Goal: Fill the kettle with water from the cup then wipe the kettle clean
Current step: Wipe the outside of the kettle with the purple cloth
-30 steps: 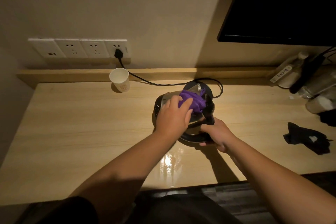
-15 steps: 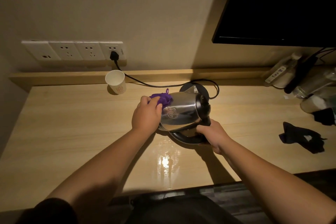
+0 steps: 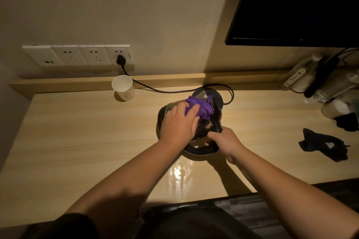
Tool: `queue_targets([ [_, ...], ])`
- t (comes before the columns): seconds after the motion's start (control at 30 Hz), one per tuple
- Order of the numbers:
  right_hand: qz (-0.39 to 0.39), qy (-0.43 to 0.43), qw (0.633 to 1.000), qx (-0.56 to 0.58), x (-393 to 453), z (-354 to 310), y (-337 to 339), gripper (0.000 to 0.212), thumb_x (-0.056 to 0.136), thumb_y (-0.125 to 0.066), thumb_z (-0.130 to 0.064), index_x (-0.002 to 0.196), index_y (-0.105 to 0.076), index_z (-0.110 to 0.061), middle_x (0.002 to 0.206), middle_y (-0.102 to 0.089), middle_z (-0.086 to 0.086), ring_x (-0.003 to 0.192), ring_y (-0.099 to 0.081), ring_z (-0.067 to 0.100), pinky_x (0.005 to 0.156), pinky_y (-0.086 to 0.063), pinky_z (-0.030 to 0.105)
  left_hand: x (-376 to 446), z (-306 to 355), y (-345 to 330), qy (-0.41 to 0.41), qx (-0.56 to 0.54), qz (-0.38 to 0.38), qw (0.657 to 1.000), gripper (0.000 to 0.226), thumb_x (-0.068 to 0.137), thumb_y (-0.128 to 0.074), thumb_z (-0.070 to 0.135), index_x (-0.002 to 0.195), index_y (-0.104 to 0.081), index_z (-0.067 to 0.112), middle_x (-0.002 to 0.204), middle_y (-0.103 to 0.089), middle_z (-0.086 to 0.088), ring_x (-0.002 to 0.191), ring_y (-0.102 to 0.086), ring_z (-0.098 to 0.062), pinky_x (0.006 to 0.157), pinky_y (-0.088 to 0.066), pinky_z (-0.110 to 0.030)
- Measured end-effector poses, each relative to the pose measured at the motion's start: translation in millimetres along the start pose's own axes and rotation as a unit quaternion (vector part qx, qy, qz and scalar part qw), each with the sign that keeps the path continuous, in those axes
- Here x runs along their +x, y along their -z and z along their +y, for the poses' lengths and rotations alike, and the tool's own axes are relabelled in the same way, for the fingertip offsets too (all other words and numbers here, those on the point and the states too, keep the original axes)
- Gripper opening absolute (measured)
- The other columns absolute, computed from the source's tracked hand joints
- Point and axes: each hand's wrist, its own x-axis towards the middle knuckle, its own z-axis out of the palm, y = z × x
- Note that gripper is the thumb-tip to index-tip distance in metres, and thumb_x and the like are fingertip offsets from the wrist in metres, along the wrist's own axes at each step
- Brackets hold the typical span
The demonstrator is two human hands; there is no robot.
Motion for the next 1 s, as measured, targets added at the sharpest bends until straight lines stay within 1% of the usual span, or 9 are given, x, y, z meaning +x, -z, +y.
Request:
queue_targets([
  [0.23,-0.029,-0.017,0.999,0.034,0,4,3,0.006,0.091,-0.059,-0.006,0.094,-0.062,-0.010,0.084,-0.067,0.008,0.082,-0.071,0.022,0.092,-0.056,0.042,-22,-56,2,0.167,-0.052,-0.047,0.984,0.039,0.098,-0.048,0.034,0.135,-0.051,0.019,0.122,-0.052,-0.006,0.102,-0.055,-0.020,0.081,-0.053,-0.035],
  [0.33,-0.047,-0.018,0.997,0.054,1,-2,1,0.010,0.091,-0.060,-0.006,0.100,-0.063,-0.008,0.088,-0.066,0.010,0.088,-0.070,0.025,0.095,-0.055,0.044,-22,-65,1,0.207,-0.072,-0.058,0.974,0.040,0.100,-0.045,0.035,0.137,-0.049,0.020,0.122,-0.050,-0.004,0.101,-0.055,-0.018,0.081,-0.054,-0.035],
  [0.4,-0.073,-0.022,0.992,0.096,-1,-7,2,0.014,0.092,-0.063,-0.008,0.106,-0.062,-0.006,0.094,-0.065,0.012,0.090,-0.067,0.024,0.093,-0.056,0.040,-17,-68,1,0.226,-0.089,-0.067,0.968,0.039,0.101,-0.043,0.035,0.137,-0.048,0.021,0.126,-0.049,-0.004,0.103,-0.056,-0.018,0.084,-0.054,-0.034],
  [0.47,-0.099,-0.015,0.984,0.145,-4,-12,3,0.021,0.094,-0.065,-0.016,0.111,-0.061,-0.004,0.092,-0.062,0.011,0.088,-0.064,0.022,0.088,-0.056,0.034,-13,-71,2,0.244,-0.108,-0.081,0.960,0.038,0.101,-0.041,0.035,0.137,-0.048,0.022,0.128,-0.048,-0.004,0.104,-0.057,-0.018,0.085,-0.053,-0.033],
  [0.6,-0.097,-0.011,0.983,0.158,-2,-12,5,0.037,0.098,-0.054,-0.041,0.108,-0.059,-0.006,0.071,-0.053,0.003,0.072,-0.055,0.017,0.085,-0.051,0.037,-16,-68,2,0.258,-0.138,-0.087,0.952,0.039,0.101,-0.041,0.036,0.137,-0.047,0.023,0.128,-0.047,-0.004,0.103,-0.057,-0.018,0.087,-0.054,-0.035],
  [0.7,-0.079,0.000,0.987,0.137,-2,-10,2,0.047,0.100,-0.045,-0.049,0.110,-0.060,-0.006,0.065,-0.051,0.000,0.066,-0.052,0.016,0.080,-0.050,0.034,-18,-49,7,0.221,-0.155,-0.056,0.961,0.040,0.100,-0.044,0.036,0.138,-0.048,0.023,0.126,-0.047,-0.001,0.105,-0.054,-0.015,0.089,-0.052,-0.032],
  [0.8,-0.065,0.017,0.989,0.129,-4,-7,0,0.049,0.100,-0.042,-0.052,0.111,-0.064,-0.010,0.063,-0.051,-0.001,0.065,-0.052,0.015,0.079,-0.049,0.035,-13,-18,10,0.122,-0.142,-0.012,0.982,0.041,0.098,-0.049,0.036,0.136,-0.051,0.023,0.123,-0.050,-0.001,0.105,-0.053,-0.016,0.086,-0.051,-0.034],
  [0.9,-0.049,0.026,0.991,0.126,-6,-7,-4,0.050,0.100,-0.042,-0.054,0.113,-0.064,-0.012,0.062,-0.052,-0.003,0.065,-0.051,0.015,0.078,-0.048,0.036,-7,5,6,0.032,-0.068,0.008,0.997,0.039,0.094,-0.055,0.034,0.131,-0.055,0.022,0.121,-0.055,-0.008,0.106,-0.055,-0.023,0.086,-0.051,-0.038],
  [1.0,-0.033,0.008,0.987,0.156,-9,-9,-6,0.050,0.099,-0.041,-0.056,0.113,-0.064,-0.014,0.061,-0.051,-0.002,0.064,-0.050,0.015,0.078,-0.048,0.035,-9,1,-3,-0.004,0.005,0.016,1.000,0.040,0.090,-0.062,0.031,0.128,-0.056,0.020,0.117,-0.059,-0.012,0.102,-0.059,-0.028,0.083,-0.051,-0.040],
])
